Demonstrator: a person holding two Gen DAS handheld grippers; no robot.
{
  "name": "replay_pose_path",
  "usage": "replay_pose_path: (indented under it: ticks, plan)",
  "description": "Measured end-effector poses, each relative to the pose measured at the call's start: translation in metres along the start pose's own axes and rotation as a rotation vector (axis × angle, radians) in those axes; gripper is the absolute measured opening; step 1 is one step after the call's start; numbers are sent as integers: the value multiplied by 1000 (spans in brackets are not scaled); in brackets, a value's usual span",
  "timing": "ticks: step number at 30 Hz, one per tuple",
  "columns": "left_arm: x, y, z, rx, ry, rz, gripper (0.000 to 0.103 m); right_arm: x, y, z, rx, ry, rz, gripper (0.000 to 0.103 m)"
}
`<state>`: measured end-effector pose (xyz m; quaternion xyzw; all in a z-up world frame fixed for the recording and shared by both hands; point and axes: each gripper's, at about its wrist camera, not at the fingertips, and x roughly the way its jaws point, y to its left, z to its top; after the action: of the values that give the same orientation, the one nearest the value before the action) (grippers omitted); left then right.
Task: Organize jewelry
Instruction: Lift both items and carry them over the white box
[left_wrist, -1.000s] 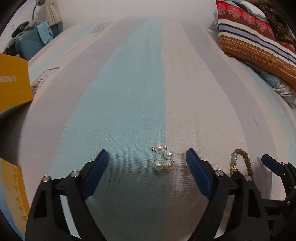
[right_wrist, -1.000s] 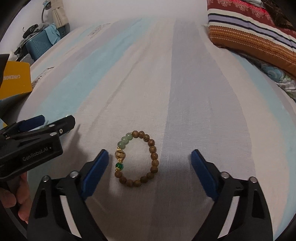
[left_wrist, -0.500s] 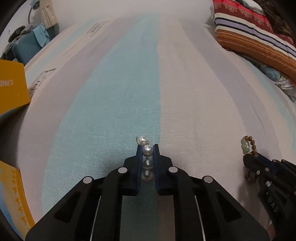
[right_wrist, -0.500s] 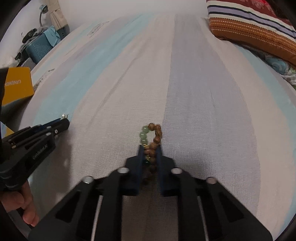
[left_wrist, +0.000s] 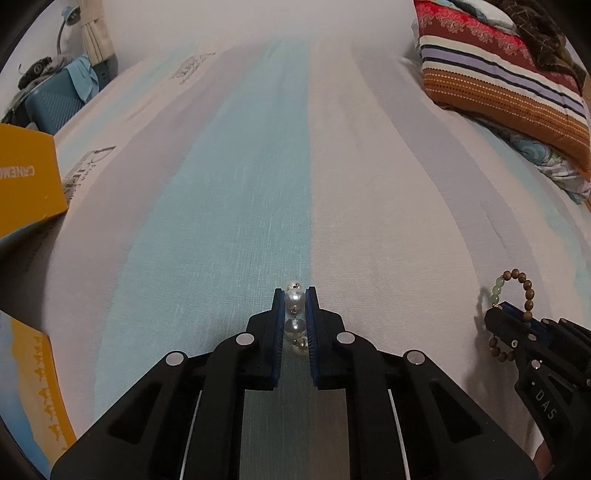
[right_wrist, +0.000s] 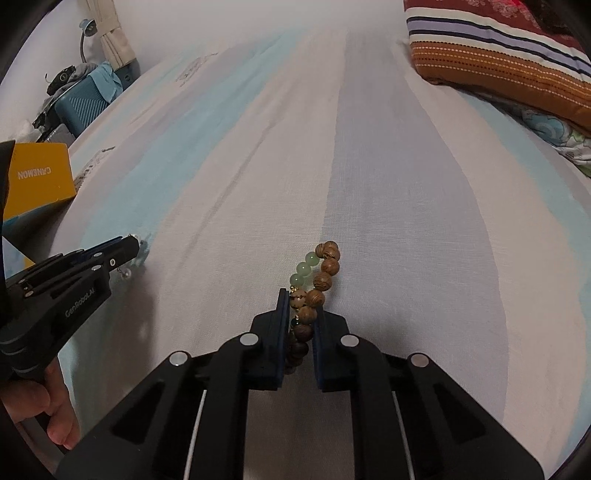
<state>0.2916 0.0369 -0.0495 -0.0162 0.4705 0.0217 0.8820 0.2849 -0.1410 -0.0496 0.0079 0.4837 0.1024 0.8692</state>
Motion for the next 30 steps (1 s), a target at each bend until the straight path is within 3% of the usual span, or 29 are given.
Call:
replay_pose_path:
  ticks: [15, 30]
  plan:
    - [-56, -11, -21, 4, -41, -37, 11, -42, 10, -14, -9, -55, -23, 10]
    - [-130, 10, -41, -4, -91, -28, 11, -121, 52, -18, -38, -130, -7, 10]
